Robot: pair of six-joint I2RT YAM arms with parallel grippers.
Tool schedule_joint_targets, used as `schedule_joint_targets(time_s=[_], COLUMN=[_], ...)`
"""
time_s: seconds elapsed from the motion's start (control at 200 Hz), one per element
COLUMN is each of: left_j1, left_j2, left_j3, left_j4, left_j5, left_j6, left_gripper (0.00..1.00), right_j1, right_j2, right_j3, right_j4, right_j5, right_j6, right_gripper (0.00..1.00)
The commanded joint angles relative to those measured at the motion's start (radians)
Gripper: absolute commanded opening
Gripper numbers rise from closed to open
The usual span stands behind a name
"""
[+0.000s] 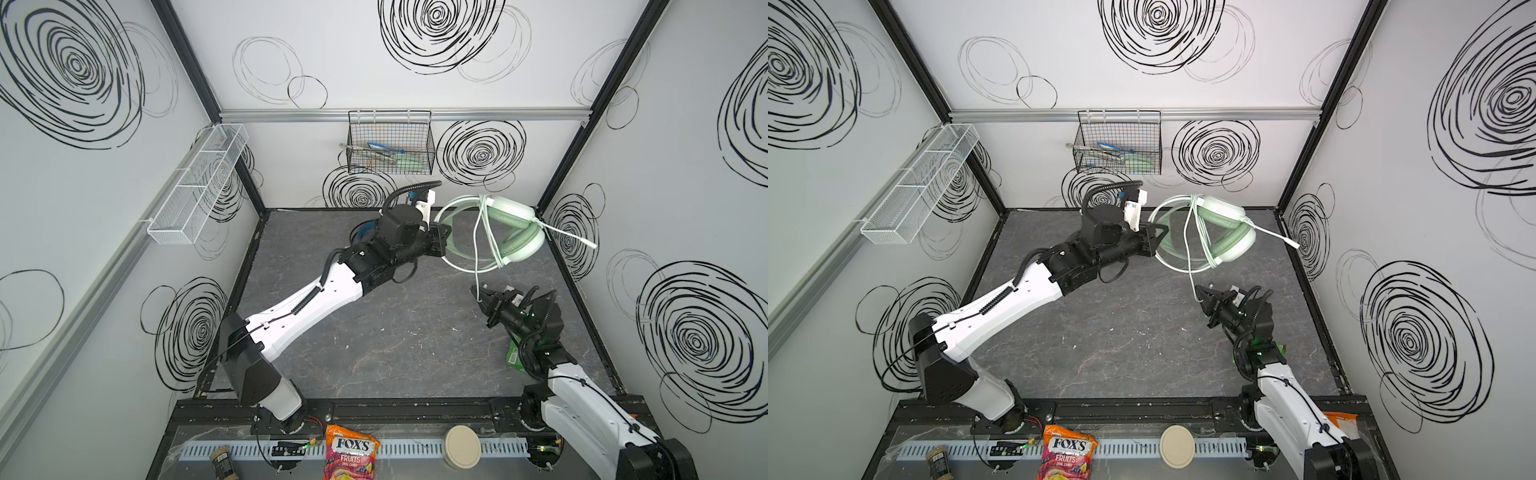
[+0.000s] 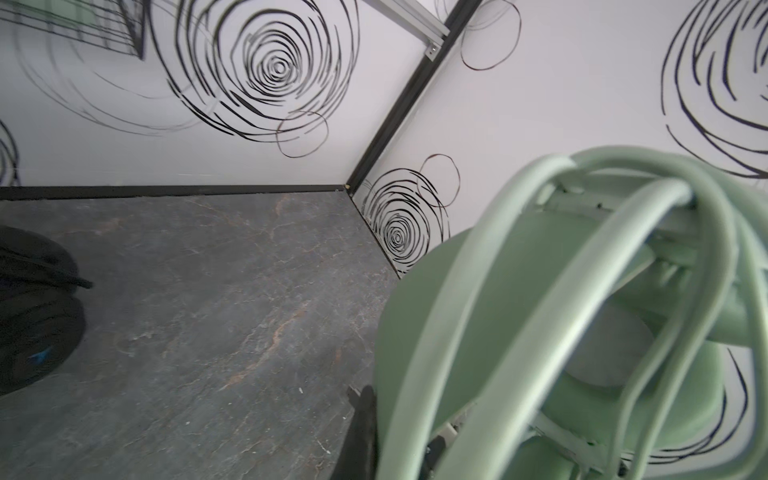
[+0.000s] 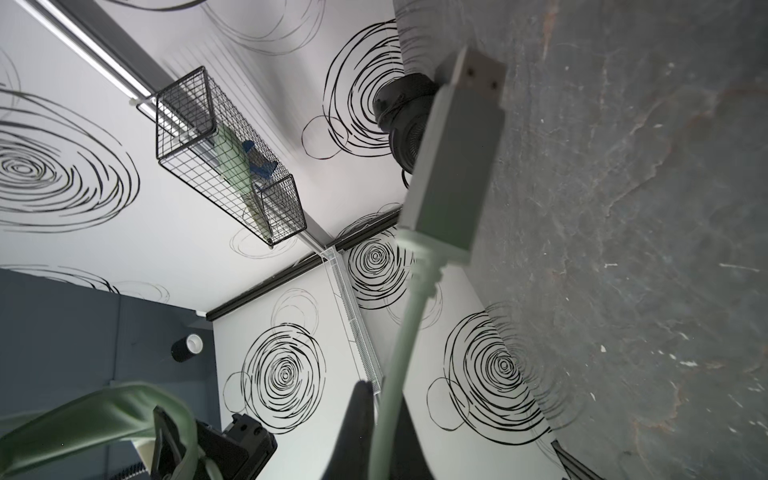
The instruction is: Wrap the headphones
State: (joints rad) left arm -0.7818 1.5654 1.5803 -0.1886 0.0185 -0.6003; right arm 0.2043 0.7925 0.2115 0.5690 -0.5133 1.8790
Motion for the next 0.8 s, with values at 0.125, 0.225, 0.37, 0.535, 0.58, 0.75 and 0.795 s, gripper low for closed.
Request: schedule_joint_targets(time_s=[0.125, 0.225, 0.37, 0.535, 0.58, 0.75, 0.795], left_j1=[0.137, 0.179, 0.205, 0.231, 0.23, 0.23, 0.229], left_j2=[-0.109, -0.116, -0.143, -0.208, -0.217, -0.237, -0.242], left_j3=[0.018, 0.024, 0.013, -0.105, -0.115, -0.078, -0.065], left_j4=[0.189, 0.243, 0.224, 0.326, 0.33, 0.15, 0.075], left_j5=[0.07, 0.208, 0.361, 0.542, 0.573, 0.616, 0.605], left_j6=[0.004, -0.009, 0.009, -0.046, -0.045, 0.084, 0.137], left_gripper=[0.0, 0.0, 0.0, 0.0, 0.0, 0.0, 0.0], right_j1=[-0.017, -0.038, -0.071, -0.089, -0.089, -0.088, -0.089], right_j2=[0.056, 0.086, 0.136, 0.232, 0.259, 0.308, 0.3], right_j3=[0.187, 0.241, 0.355, 0.533, 0.584, 0.777, 0.794], right_j4=[-0.176, -0.222, -0.271, -0.339, -0.353, -0.472, -0.471], right_j5=[-0.021, -0.01, 0.006, -0.003, -0.021, -0.018, -0.014], right_j6=[-0.254, -0.325, -0.442, -0.609, -0.651, -0.86, -0.895], right_gripper=[0.0, 0.0, 0.0, 0.0, 0.0, 0.0, 0.0])
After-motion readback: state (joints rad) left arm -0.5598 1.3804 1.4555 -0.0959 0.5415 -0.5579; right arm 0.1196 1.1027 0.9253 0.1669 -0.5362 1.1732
